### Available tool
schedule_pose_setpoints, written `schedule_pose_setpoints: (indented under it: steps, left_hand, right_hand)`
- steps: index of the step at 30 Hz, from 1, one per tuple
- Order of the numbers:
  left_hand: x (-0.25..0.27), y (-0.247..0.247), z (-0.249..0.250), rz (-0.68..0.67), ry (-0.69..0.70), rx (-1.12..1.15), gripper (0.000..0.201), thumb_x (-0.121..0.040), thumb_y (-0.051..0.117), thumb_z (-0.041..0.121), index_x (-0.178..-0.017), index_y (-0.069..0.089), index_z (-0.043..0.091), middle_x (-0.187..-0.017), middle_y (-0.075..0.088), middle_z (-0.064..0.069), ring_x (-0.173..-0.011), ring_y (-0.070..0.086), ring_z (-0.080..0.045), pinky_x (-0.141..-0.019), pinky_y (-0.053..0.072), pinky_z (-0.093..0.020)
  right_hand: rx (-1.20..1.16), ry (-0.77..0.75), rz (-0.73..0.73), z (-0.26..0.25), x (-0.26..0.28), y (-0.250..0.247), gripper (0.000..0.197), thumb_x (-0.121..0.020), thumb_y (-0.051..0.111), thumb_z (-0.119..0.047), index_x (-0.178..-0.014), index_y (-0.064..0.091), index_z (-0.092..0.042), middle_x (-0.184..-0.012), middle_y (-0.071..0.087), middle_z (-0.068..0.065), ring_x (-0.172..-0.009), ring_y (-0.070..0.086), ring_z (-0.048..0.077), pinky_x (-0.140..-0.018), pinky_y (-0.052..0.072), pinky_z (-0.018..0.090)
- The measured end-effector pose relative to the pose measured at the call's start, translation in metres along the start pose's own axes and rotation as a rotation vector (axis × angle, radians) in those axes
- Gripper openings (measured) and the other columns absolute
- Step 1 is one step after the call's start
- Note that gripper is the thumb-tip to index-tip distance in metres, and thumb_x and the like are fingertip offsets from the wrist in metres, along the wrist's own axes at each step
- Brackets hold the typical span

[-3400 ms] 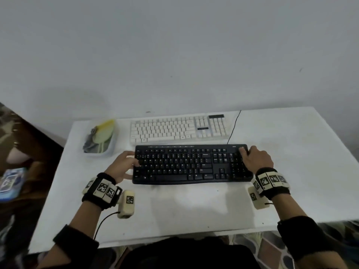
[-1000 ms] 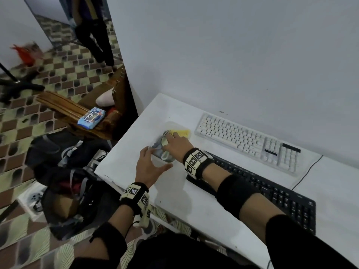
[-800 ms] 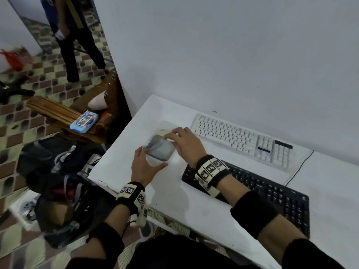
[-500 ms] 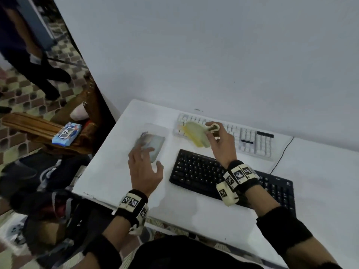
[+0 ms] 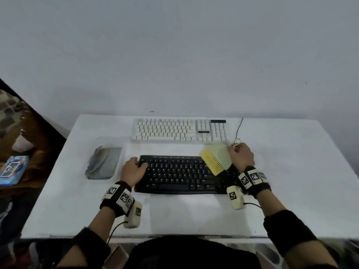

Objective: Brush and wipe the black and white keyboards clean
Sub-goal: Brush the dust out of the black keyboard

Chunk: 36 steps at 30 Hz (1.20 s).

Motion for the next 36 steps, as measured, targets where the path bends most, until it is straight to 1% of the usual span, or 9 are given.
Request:
schedule_pose_setpoints:
  steps: [2, 5, 11, 19, 22, 25, 29, 31, 36]
  left_hand:
    - [-0.008, 0.003, -0.003, -0.047, -0.050, 0.045, 0.013, -0.094, 0.064, 0.022, -0.090, 0.063, 0.009, -0.086, 0.069, -0.007, -0.088, 0.067, -0.031, -0.077, 0.052, -0.038]
    - [-0.015, 0.006, -0.005, -0.105, -0.117, 0.156, 0.010, -0.090, 0.061, 0.010, -0.091, 0.071, 0.010, -0.090, 0.074, -0.012, -0.092, 0.070, -0.034, -0.089, 0.057, -0.049]
    - [-0.016, 0.009, 0.004, -0.189, -0.221, 0.542, 0.026, -0.103, 0.047, 0.011, -0.124, 0.062, 0.016, -0.103, 0.068, -0.007, -0.090, 0.062, -0.021, -0.073, 0.049, -0.036]
    - [-0.008, 0.026, 0.023, -0.229, -0.146, 0.956, 0.037, -0.113, 0.033, 0.016, -0.141, 0.053, 0.003, -0.138, 0.062, -0.020, -0.123, 0.061, -0.031, -0.102, 0.050, -0.047]
    - [-0.009, 0.029, 0.023, -0.190, -0.179, 1.014, 0.038, -0.112, 0.033, 0.015, -0.143, 0.052, 0.004, -0.139, 0.061, -0.021, -0.126, 0.059, -0.034, -0.102, 0.050, -0.050]
    - [-0.010, 0.029, 0.025, -0.185, -0.185, 1.045, 0.039, -0.111, 0.033, 0.014, -0.142, 0.053, 0.004, -0.140, 0.060, -0.023, -0.123, 0.059, -0.034, -0.100, 0.051, -0.050]
    - [-0.008, 0.026, 0.033, -0.161, -0.134, 1.062, 0.036, -0.110, 0.034, 0.012, -0.136, 0.059, 0.017, -0.132, 0.065, -0.014, -0.115, 0.063, -0.028, -0.088, 0.055, -0.043]
    - [-0.007, 0.025, 0.036, -0.147, -0.095, 1.064, 0.037, -0.110, 0.036, 0.011, -0.133, 0.061, 0.024, -0.134, 0.065, -0.011, -0.115, 0.065, -0.027, -0.087, 0.056, -0.042]
    - [-0.003, 0.023, 0.036, -0.139, -0.028, 1.056, 0.034, -0.110, 0.037, 0.013, -0.132, 0.061, 0.023, -0.129, 0.066, -0.012, -0.107, 0.067, -0.023, -0.086, 0.055, -0.039]
  right_hand:
    - [-0.006, 0.027, 0.021, 0.017, 0.000, -0.009, 0.035, -0.089, 0.060, -0.055, -0.104, 0.059, -0.023, -0.107, 0.066, 0.003, -0.110, 0.057, 0.032, -0.100, 0.045, 0.050]
    - [-0.053, 0.001, 0.034, 0.028, 0.004, -0.014, 0.040, -0.093, 0.062, -0.050, -0.112, 0.062, -0.015, -0.115, 0.066, 0.007, -0.110, 0.059, 0.032, -0.095, 0.045, 0.039]
    - [-0.271, -0.023, 0.162, 0.015, 0.014, -0.035, 0.027, -0.097, 0.062, -0.035, -0.111, 0.061, -0.012, -0.103, 0.064, 0.001, -0.097, 0.058, 0.023, -0.085, 0.039, 0.028]
    - [-0.371, -0.184, 0.302, -0.015, 0.002, -0.069, 0.024, -0.098, 0.062, -0.030, -0.109, 0.058, -0.009, -0.102, 0.067, 0.002, -0.102, 0.065, 0.025, -0.084, 0.042, 0.026]
    - [-0.329, -0.313, 0.325, -0.041, 0.017, -0.066, 0.022, -0.100, 0.059, -0.032, -0.108, 0.052, -0.012, -0.102, 0.074, 0.009, -0.085, 0.068, 0.025, -0.076, 0.047, 0.026]
    - [-0.297, -0.499, 0.217, -0.089, 0.041, -0.045, 0.021, -0.103, 0.055, -0.033, -0.116, 0.046, -0.020, -0.105, 0.075, 0.001, -0.075, 0.068, 0.018, -0.064, 0.050, 0.024]
    - [-0.304, -0.675, -0.052, -0.153, 0.064, 0.004, 0.034, -0.104, 0.055, -0.027, -0.135, 0.042, -0.025, -0.109, 0.071, -0.004, -0.089, 0.072, 0.020, -0.071, 0.060, 0.031]
    - [-0.286, -0.764, -0.151, -0.181, 0.073, 0.029, 0.029, -0.104, 0.054, -0.018, -0.132, 0.048, -0.018, -0.109, 0.070, -0.005, -0.095, 0.072, 0.022, -0.078, 0.062, 0.040]
    - [-0.238, -0.944, -0.323, -0.227, 0.098, 0.076, 0.020, -0.103, 0.052, -0.016, -0.123, 0.050, -0.017, -0.106, 0.072, -0.001, -0.095, 0.071, 0.019, -0.081, 0.060, 0.039]
Point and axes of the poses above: each hand's wrist, its own x-axis away from the middle knuckle, its own y-axis out of the palm, z = x × y, the point moved 6 cm from there along -x, towards the middle knuckle
